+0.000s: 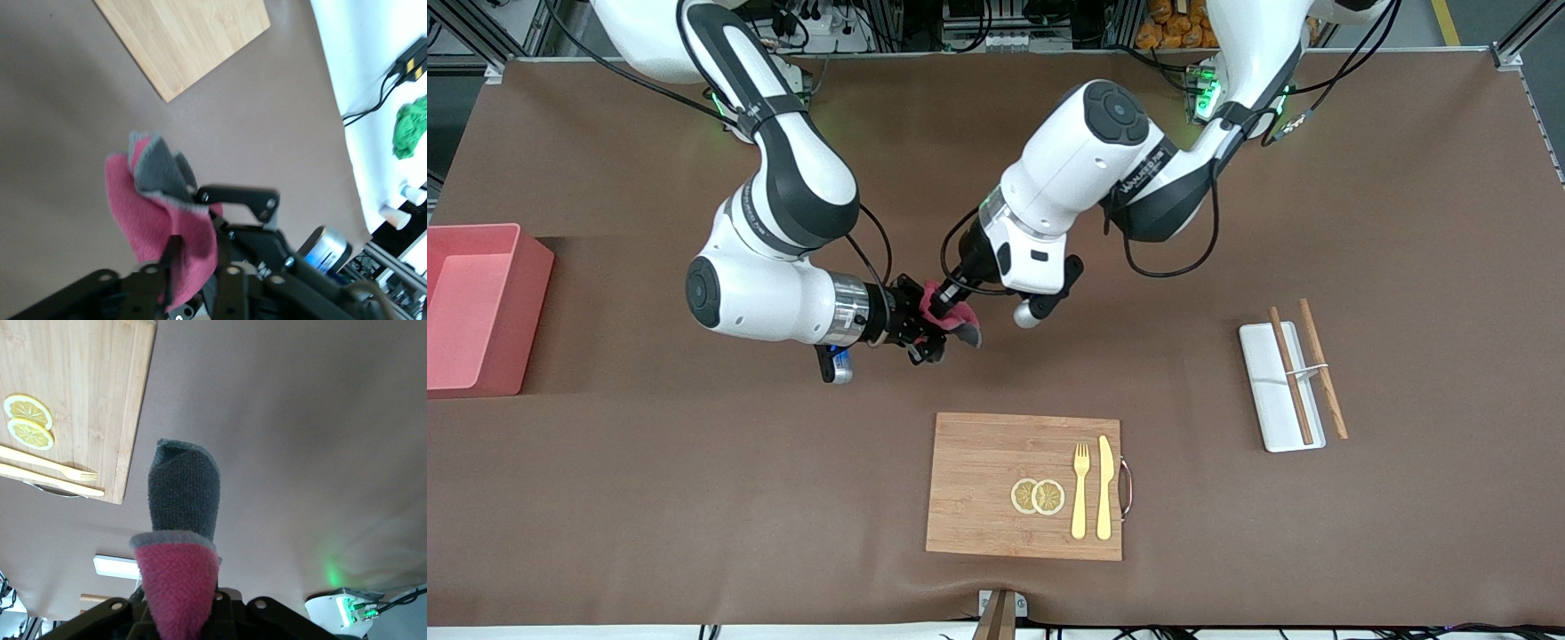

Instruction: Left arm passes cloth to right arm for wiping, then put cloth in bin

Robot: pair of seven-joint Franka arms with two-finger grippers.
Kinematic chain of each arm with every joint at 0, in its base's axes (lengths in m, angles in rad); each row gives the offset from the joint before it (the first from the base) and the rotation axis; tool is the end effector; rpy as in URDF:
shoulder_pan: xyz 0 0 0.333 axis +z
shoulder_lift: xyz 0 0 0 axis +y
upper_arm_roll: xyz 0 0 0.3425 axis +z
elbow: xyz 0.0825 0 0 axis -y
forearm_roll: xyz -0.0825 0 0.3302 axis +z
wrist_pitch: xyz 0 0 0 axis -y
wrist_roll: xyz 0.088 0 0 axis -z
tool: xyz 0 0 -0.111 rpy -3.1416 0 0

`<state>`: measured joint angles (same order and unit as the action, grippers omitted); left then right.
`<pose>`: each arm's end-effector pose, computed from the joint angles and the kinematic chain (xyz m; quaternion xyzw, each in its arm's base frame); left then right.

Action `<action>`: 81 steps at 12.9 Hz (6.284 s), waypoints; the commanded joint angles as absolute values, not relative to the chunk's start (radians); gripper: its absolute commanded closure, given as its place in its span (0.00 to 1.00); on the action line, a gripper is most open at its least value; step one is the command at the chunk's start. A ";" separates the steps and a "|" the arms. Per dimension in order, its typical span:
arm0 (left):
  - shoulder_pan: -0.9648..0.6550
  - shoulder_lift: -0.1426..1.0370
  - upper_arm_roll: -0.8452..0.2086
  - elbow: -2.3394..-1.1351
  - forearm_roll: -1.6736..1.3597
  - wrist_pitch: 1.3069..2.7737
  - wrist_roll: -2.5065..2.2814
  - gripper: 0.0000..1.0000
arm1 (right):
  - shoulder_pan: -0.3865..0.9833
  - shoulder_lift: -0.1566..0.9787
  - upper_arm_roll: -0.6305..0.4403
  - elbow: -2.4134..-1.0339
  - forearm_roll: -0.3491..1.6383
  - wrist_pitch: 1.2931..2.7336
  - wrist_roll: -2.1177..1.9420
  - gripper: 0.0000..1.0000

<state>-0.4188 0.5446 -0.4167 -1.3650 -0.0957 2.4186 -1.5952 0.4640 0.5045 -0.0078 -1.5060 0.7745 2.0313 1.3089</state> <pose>0.5329 -0.4722 0.5209 0.8527 0.4269 -0.0318 0.2995 0.5818 0.3336 0.4333 -0.7759 0.5324 0.2551 0.2224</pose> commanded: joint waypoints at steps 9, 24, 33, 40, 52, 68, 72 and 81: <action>-0.161 0.398 -0.414 -1.368 -0.063 2.133 -1.232 0.00 | 0.272 0.611 -0.005 -1.682 0.115 2.286 0.582 1.00; 0.153 0.230 -0.405 -1.364 0.055 1.675 -0.572 0.00 | -0.069 0.607 -0.264 -1.681 0.048 2.390 -0.694 1.00; -0.003 0.034 -0.118 -1.480 0.020 1.589 -0.275 0.00 | 0.078 0.646 -0.258 -1.712 0.037 2.366 -0.349 1.00; -0.009 -0.011 -0.080 -1.505 0.020 1.566 -0.202 0.00 | 0.391 0.640 -0.158 -1.710 0.097 2.273 0.361 1.00; 0.000 -0.002 -0.080 -1.496 0.021 1.565 -0.202 0.00 | 0.197 0.477 0.035 -1.657 0.086 2.106 0.405 1.00; -0.002 -0.002 -0.083 -1.520 0.020 1.560 -0.221 0.00 | -0.589 0.537 0.031 -1.505 -0.193 1.965 -0.911 1.00; 0.000 -0.005 -0.084 -1.525 0.020 1.562 -0.221 0.00 | -0.692 0.592 0.032 -1.505 -0.242 2.077 -1.035 1.00; -0.002 -0.003 -0.084 -1.537 0.020 1.565 -0.221 0.00 | -0.700 0.626 0.035 -1.505 -0.239 2.128 -1.051 0.00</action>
<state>0.0003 0.0156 -0.0850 -1.5228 0.0290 1.5675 -0.2185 -0.6848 0.6244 0.0122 -1.5294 -0.2246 2.1556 -1.0468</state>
